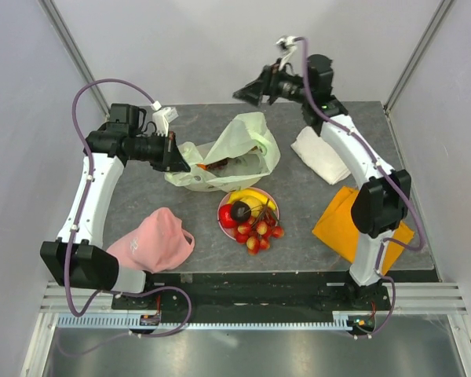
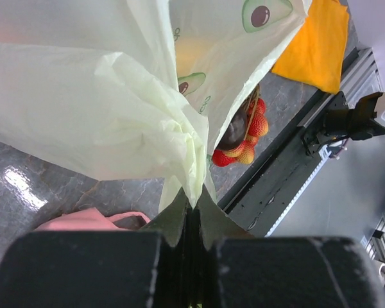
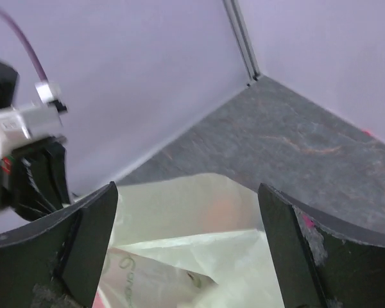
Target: Take the fake fruits out of the plastic bag
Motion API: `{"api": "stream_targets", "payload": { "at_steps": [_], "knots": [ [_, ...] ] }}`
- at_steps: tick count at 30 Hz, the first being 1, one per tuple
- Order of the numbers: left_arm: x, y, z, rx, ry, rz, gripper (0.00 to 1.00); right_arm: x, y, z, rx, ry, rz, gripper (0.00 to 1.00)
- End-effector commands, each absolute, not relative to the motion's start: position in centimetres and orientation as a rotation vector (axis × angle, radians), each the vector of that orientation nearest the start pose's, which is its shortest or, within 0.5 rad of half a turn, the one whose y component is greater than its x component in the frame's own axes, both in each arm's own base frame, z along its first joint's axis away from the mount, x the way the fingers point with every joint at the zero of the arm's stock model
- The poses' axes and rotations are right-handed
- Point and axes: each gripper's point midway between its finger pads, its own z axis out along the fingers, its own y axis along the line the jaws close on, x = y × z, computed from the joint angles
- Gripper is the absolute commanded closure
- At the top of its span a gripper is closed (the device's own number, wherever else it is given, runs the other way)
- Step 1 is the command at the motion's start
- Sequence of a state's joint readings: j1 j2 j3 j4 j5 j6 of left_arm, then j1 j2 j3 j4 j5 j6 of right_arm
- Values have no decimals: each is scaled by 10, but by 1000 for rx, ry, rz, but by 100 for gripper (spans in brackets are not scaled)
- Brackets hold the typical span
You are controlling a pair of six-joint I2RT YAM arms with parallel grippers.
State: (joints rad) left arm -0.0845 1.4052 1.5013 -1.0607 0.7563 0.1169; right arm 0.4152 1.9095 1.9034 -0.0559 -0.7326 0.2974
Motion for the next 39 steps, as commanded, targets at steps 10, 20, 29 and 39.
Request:
{"api": "stream_targets", "payload": {
  "at_steps": [10, 20, 29, 39],
  "knots": [
    [302, -137, 276, 529, 2299, -876, 98, 412, 295, 382, -841, 1650, 1008, 2],
    [310, -139, 279, 545, 2287, -887, 98, 377, 286, 280, -1122, 1847, 285, 2],
    [318, -134, 278, 537, 2296, -833, 98, 421, 253, 246, -1097, 1915, -201, 2],
    [376, -135, 293, 561, 2231, -768, 98, 486, 261, 281, -993, 1743, -135, 44]
  ]
}}
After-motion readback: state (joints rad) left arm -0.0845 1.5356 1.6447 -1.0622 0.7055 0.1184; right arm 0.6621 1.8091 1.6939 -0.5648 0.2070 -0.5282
